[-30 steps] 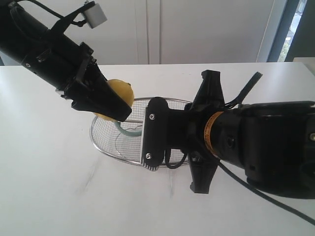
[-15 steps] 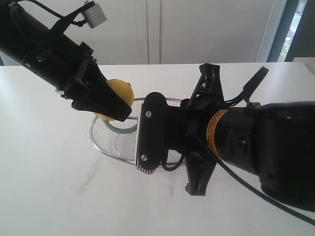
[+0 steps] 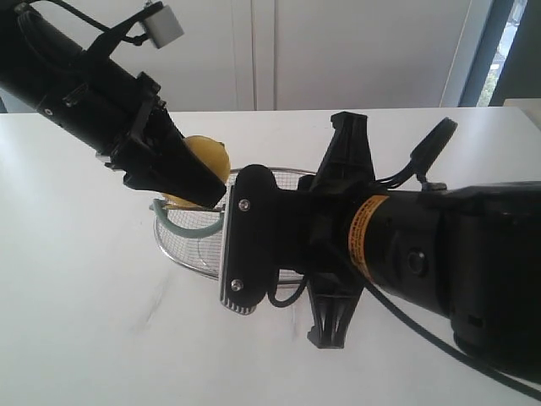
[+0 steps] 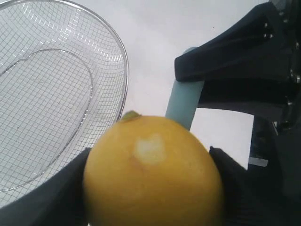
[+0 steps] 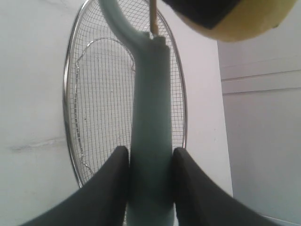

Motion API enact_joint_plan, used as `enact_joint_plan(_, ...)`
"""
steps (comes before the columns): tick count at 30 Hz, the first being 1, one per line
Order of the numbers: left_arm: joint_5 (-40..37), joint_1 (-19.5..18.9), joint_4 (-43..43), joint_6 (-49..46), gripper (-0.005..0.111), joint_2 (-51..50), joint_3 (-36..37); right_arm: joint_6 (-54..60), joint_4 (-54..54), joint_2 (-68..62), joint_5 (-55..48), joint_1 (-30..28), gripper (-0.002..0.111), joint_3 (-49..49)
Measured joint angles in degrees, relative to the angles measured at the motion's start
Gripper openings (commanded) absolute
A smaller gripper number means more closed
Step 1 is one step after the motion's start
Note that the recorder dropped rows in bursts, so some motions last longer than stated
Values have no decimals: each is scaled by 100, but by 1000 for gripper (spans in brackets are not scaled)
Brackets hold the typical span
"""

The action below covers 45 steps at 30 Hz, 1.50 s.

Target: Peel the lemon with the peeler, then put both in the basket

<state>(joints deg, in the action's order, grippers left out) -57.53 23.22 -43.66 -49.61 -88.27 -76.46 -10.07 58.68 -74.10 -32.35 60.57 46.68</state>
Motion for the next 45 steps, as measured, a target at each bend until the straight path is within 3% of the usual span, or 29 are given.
enact_joint_plan(14,36,0,-35,0,0,0,0,0,-51,157,-11,15,0,0)
enact_joint_plan(37,24,0,-35,0,0,0,0,0,-51,454,-173,728,0,0)
enact_joint_plan(45,24,0,-35,0,0,0,0,0,-17,492,-369,739,0,-190)
